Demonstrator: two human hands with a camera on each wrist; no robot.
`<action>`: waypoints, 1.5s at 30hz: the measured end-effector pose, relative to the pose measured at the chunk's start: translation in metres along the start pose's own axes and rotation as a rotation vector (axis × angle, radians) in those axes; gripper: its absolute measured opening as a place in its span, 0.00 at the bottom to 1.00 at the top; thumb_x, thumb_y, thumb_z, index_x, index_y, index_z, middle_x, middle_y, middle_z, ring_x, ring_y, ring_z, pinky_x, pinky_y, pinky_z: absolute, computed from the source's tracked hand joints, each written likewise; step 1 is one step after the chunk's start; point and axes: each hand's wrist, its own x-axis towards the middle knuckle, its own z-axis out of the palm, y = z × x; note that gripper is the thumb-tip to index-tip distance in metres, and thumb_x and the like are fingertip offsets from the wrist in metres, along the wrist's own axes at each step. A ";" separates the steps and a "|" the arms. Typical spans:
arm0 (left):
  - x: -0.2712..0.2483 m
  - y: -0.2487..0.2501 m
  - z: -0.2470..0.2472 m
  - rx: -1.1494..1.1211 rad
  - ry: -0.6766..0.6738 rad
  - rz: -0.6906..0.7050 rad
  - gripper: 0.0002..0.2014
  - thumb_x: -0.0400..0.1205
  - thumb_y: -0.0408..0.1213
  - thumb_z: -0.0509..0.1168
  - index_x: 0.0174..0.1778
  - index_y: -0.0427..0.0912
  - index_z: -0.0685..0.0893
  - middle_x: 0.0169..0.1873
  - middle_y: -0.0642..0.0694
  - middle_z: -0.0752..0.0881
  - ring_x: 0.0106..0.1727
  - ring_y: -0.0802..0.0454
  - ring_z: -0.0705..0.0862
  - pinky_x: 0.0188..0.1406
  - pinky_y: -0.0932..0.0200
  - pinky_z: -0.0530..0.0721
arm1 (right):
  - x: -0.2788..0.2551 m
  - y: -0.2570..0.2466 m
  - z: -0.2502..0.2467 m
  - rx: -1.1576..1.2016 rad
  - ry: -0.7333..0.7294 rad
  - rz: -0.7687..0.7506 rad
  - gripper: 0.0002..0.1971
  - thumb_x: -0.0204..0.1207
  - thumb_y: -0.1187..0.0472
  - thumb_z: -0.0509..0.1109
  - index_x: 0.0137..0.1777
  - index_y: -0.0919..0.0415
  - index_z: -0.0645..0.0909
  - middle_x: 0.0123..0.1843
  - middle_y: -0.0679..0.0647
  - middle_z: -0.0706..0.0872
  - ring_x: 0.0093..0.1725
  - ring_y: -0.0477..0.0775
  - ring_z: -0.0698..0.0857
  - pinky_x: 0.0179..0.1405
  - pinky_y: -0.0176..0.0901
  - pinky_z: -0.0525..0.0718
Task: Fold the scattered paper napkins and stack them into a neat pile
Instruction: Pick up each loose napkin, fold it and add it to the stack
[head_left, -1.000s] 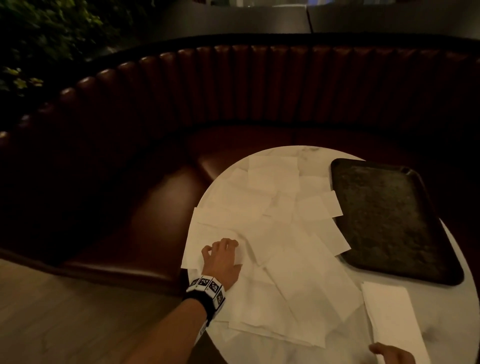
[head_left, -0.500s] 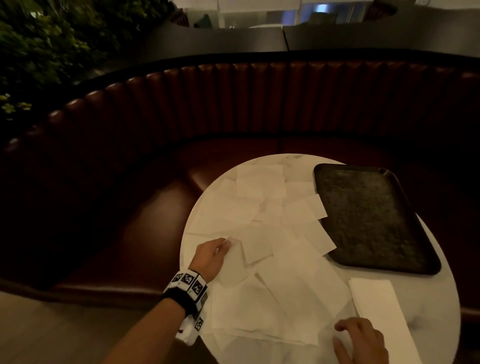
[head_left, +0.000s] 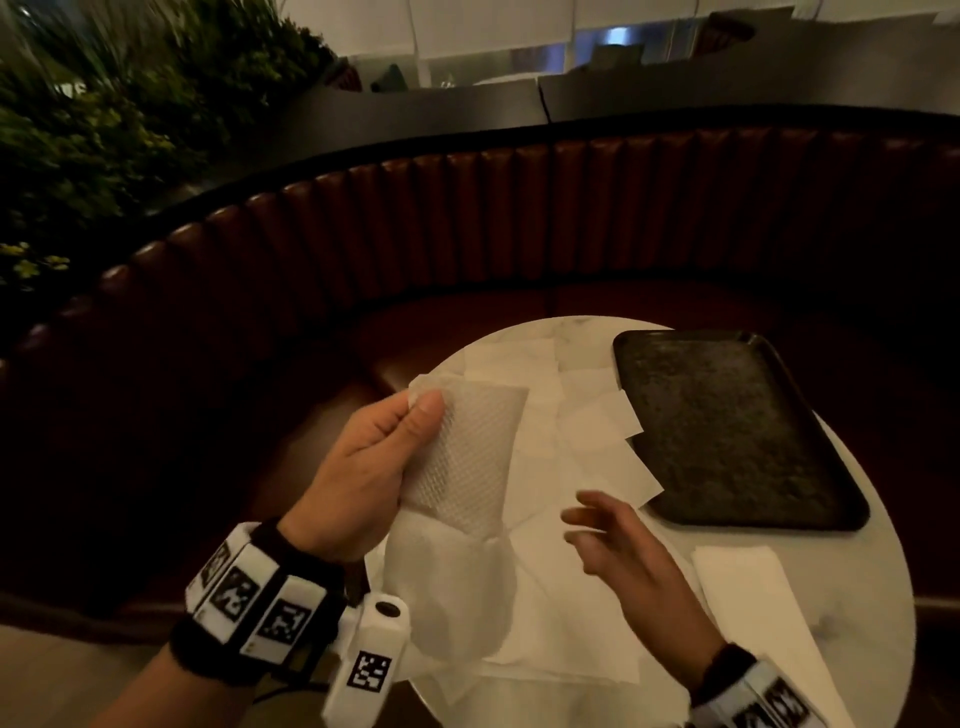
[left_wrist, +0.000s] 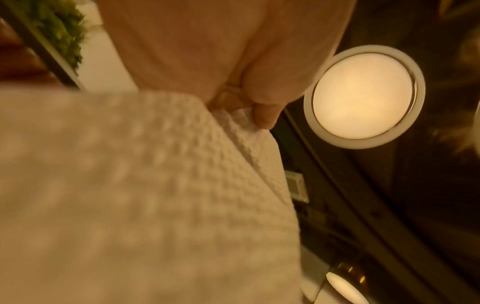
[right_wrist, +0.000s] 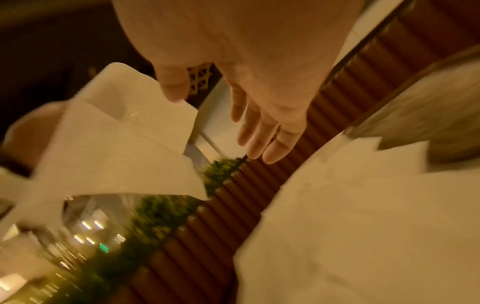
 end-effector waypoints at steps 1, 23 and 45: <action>-0.001 0.007 0.004 -0.046 -0.003 0.003 0.16 0.80 0.42 0.58 0.48 0.41 0.91 0.49 0.42 0.91 0.48 0.48 0.89 0.48 0.58 0.88 | 0.006 -0.013 0.007 0.112 -0.065 0.009 0.30 0.67 0.37 0.72 0.68 0.46 0.74 0.63 0.47 0.86 0.62 0.48 0.84 0.62 0.50 0.82; -0.039 -0.041 -0.003 0.052 0.114 -0.174 0.11 0.75 0.25 0.71 0.53 0.30 0.82 0.52 0.37 0.89 0.50 0.31 0.89 0.50 0.37 0.88 | -0.009 -0.032 -0.036 0.451 0.028 0.041 0.36 0.34 0.49 0.91 0.47 0.60 0.91 0.48 0.62 0.92 0.44 0.56 0.91 0.37 0.41 0.88; -0.023 -0.042 0.000 0.257 0.119 -0.007 0.04 0.79 0.30 0.70 0.48 0.40 0.87 0.39 0.45 0.87 0.39 0.55 0.86 0.39 0.65 0.85 | -0.015 -0.043 -0.055 0.193 -0.001 -0.021 0.15 0.66 0.72 0.61 0.43 0.60 0.87 0.57 0.54 0.89 0.60 0.60 0.84 0.51 0.52 0.83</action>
